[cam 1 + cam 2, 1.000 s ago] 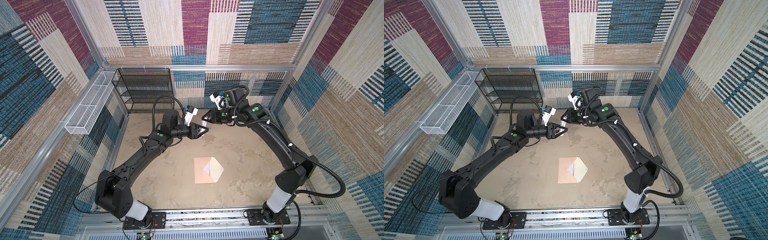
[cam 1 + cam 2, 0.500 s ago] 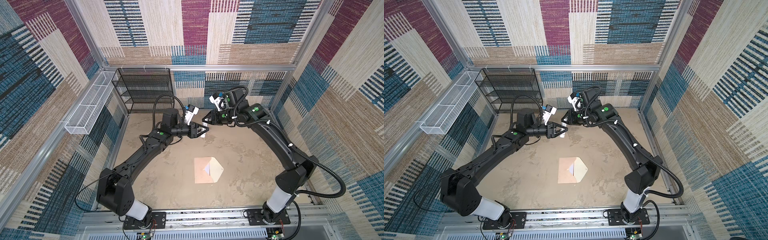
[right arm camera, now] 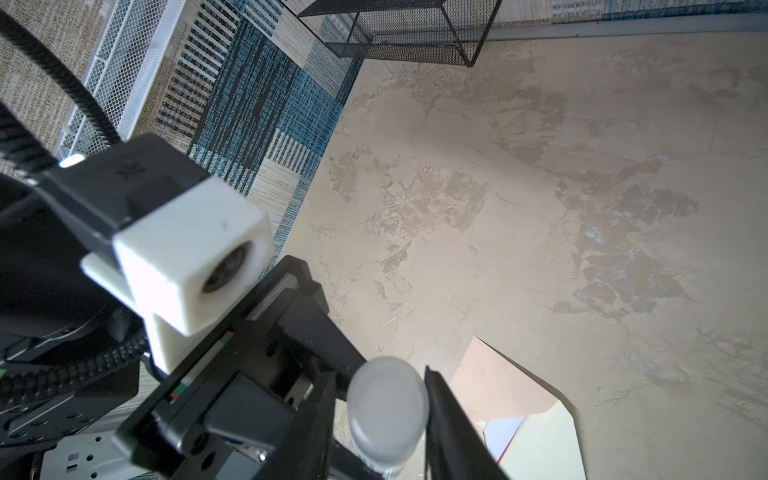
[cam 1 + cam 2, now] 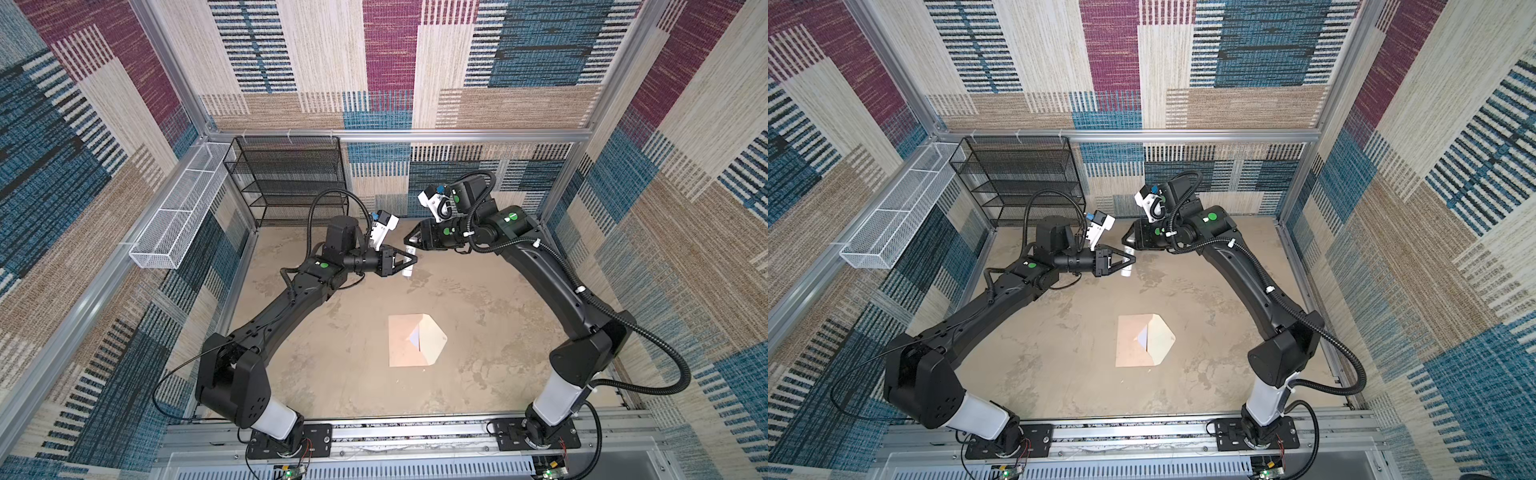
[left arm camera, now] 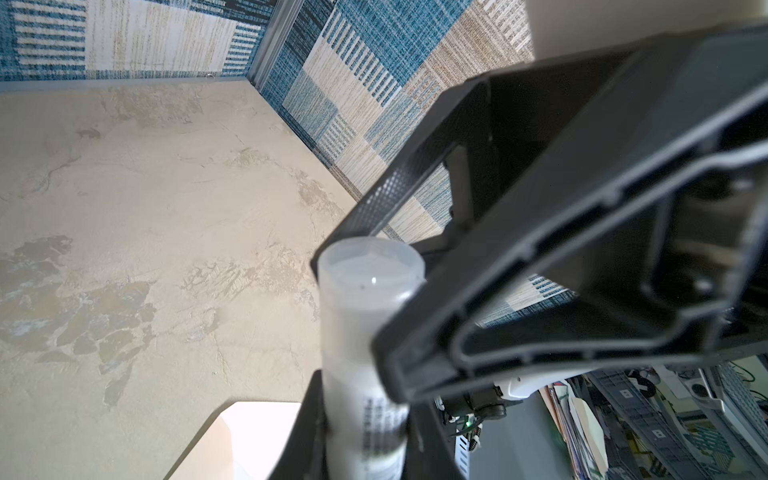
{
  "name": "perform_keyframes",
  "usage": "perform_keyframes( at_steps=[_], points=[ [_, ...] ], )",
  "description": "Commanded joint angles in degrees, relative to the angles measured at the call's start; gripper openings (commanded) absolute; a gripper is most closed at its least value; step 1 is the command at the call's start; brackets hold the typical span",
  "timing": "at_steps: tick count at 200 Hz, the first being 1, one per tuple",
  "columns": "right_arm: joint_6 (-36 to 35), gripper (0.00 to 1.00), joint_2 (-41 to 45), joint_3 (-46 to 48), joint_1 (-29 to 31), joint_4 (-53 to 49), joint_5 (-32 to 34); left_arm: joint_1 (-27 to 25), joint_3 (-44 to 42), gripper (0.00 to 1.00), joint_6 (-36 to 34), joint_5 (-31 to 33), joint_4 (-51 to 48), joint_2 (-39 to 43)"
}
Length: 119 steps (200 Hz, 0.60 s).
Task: Place the letter into the envelope and seal it
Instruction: 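Grip the glue stick body with the left gripper while the right gripper holds the cap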
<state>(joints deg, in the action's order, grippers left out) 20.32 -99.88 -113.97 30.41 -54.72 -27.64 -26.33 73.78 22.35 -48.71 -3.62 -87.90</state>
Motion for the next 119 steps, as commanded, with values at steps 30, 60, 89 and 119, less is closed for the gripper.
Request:
perform_keyframes(
  at_steps=[30,60,89,119],
  points=[
    [1.34,0.46,-1.84,-4.13,0.17,0.25,0.89,0.05,-0.87,0.05,-0.9,1.33,0.85,0.31],
    [2.08,0.46,-2.88,-4.72,0.17,-0.39,0.92,0.05,-1.43,0.04,-0.91,2.01,1.24,0.64],
    [2.54,0.45,-3.48,-4.61,0.17,-0.46,-0.1,0.05,-1.75,0.04,-0.91,2.69,1.67,0.83],
    [2.76,0.44,-3.79,-3.56,0.17,-0.74,-1.5,0.05,-2.23,0.04,-0.68,3.66,2.39,1.01]
  ],
)
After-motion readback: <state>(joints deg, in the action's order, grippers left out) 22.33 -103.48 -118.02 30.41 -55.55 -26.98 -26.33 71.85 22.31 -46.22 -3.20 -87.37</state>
